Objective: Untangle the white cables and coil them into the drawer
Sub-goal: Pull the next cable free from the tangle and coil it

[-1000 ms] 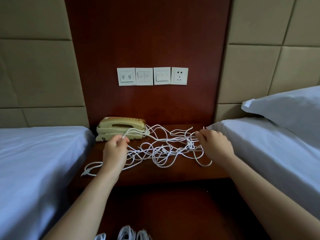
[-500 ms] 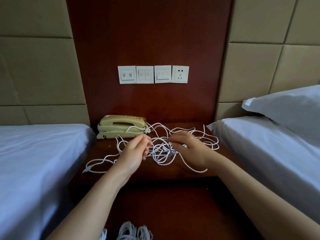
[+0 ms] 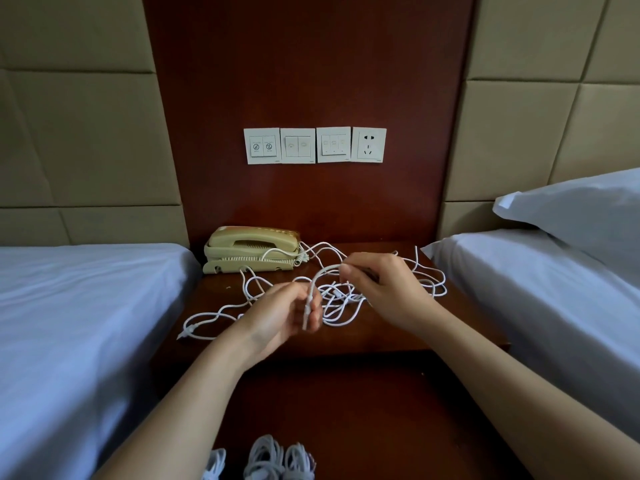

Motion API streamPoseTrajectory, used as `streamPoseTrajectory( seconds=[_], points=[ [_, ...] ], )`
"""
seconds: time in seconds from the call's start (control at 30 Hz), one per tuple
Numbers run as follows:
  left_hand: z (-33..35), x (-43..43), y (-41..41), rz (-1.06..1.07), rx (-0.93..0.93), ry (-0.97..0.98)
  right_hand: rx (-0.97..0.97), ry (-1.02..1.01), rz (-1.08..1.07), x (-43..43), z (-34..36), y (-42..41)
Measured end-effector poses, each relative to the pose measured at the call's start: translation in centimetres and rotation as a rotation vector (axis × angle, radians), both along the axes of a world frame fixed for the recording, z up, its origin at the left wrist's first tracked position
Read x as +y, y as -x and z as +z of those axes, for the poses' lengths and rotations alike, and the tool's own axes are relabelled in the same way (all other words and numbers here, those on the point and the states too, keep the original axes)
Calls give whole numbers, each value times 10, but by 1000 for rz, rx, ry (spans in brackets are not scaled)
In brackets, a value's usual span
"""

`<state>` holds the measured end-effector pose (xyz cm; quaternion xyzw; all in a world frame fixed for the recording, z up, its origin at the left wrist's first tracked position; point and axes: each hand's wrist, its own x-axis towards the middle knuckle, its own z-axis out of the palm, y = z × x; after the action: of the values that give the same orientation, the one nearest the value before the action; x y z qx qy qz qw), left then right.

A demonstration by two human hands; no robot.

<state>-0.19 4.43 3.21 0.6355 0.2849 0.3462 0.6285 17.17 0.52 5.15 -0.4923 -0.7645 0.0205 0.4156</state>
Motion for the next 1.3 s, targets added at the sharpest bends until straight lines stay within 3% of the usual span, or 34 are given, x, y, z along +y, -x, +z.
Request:
streamPoseTrajectory(
  seconds=[0.13,0.43,0.73,1.1,1.3],
  points=[
    [5,-4,-1,-131,-71,202,-45,-33,-33,3,-2,5],
    [19,-17,1,-380,-340,366,57,40,-29,5,-3,7],
    [20,-23,-5,-206,-484,419,141,426,41,10,-25,20],
    [16,0,-5,127,-476,400,-500,574,58,-20,-4,46],
    [14,-2,-12,275,-266,152,-578,473,26,-31,10,42]
  ],
)
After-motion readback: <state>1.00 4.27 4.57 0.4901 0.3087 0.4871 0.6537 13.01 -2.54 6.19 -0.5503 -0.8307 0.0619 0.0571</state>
